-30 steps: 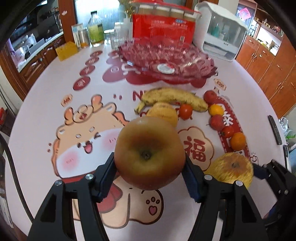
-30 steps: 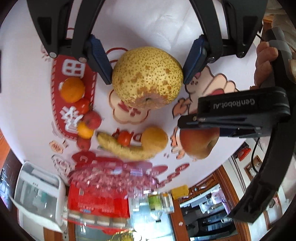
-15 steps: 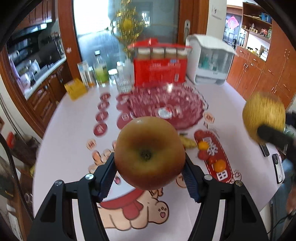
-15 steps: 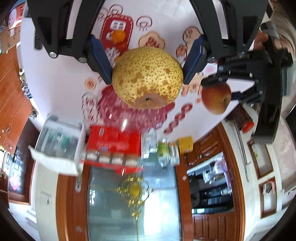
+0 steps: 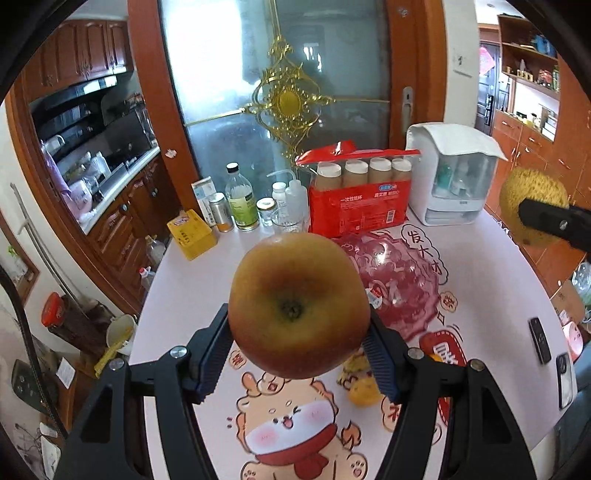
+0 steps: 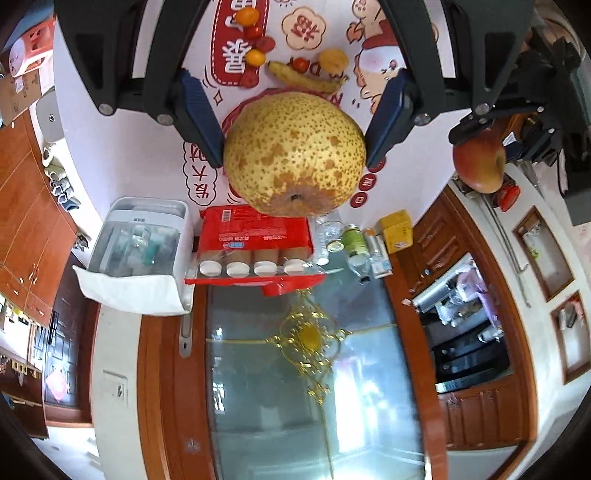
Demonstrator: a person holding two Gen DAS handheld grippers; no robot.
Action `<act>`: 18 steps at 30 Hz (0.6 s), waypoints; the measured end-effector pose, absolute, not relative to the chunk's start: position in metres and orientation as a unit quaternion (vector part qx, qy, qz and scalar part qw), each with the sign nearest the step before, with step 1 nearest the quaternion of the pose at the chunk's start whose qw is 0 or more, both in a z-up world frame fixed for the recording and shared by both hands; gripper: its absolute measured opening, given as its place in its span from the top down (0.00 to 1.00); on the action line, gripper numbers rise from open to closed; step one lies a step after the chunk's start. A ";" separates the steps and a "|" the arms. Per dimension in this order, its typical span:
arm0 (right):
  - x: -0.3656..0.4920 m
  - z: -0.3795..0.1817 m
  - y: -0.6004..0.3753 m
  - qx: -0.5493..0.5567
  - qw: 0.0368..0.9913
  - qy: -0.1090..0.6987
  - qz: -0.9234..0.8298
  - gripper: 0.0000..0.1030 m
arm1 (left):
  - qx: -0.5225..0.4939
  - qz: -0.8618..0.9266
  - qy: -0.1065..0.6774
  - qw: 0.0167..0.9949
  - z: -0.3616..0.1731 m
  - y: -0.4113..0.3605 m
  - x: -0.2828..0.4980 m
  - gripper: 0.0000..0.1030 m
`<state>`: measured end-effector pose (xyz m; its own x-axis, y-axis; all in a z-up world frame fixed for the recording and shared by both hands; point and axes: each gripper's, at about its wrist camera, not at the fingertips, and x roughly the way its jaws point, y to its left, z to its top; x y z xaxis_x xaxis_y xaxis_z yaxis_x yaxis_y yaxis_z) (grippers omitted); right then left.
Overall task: Organize fruits
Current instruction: 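Lift the apple with the left gripper while the right gripper carries the pear to the pink bowl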
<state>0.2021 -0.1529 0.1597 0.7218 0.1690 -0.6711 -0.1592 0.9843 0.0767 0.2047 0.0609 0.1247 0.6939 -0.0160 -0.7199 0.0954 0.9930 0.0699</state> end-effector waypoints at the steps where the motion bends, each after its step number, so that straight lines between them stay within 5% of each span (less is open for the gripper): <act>1: 0.217 0.151 -0.154 0.009 0.924 0.373 0.086 0.26 | 0.048 -0.033 0.397 0.916 0.120 0.059 0.218 0.36; 18: 0.384 -0.066 -0.175 0.040 0.841 0.537 0.052 0.26 | 0.038 -0.041 0.514 0.856 -0.061 -0.012 0.390 0.37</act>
